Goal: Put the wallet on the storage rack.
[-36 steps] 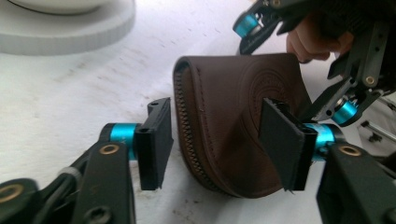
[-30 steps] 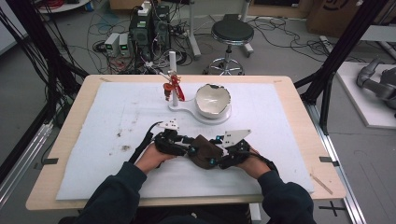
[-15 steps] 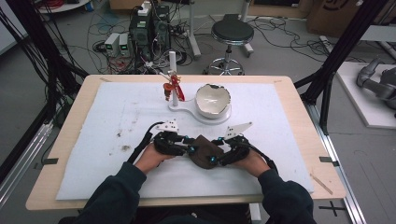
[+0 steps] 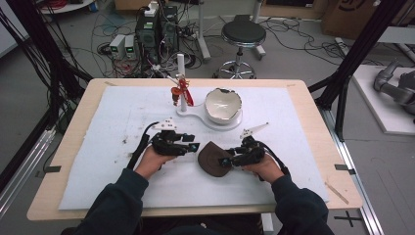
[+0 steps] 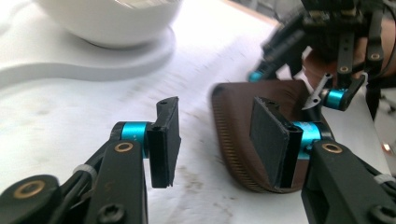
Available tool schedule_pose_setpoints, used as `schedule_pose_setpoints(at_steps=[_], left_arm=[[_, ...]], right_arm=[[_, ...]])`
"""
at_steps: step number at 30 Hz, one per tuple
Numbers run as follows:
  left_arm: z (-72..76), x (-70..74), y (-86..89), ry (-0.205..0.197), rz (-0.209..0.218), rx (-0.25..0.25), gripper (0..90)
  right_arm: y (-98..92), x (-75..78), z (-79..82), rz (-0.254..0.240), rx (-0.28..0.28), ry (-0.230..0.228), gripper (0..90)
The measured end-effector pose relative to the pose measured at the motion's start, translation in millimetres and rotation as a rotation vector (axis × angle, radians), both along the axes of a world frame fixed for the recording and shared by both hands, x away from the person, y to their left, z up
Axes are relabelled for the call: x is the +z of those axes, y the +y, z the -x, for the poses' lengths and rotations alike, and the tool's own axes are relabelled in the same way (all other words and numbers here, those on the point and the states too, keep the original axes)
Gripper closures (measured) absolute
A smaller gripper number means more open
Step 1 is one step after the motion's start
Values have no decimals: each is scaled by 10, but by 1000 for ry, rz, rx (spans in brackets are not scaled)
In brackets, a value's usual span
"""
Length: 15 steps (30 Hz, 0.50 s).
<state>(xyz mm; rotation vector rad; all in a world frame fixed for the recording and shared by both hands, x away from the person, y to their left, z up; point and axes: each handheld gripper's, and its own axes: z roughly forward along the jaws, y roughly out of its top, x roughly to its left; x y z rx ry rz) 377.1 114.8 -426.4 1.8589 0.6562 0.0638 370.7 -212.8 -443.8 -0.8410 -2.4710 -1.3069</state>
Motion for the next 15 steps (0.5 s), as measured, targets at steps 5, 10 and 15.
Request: schedule_pose_setpoints(at_steps=[5,10,15], left_arm=[[-19,86,201,-21,45,73,504],[-13,157,399,-81,39,141,492],[-1,214,600,-148,9,243,381]], right_arm=[[-91,39,-4,-108,1,40,611],[-164,116,2,-138,-32,-15,648],[-256,208,21,-126,-93,-120,656]])
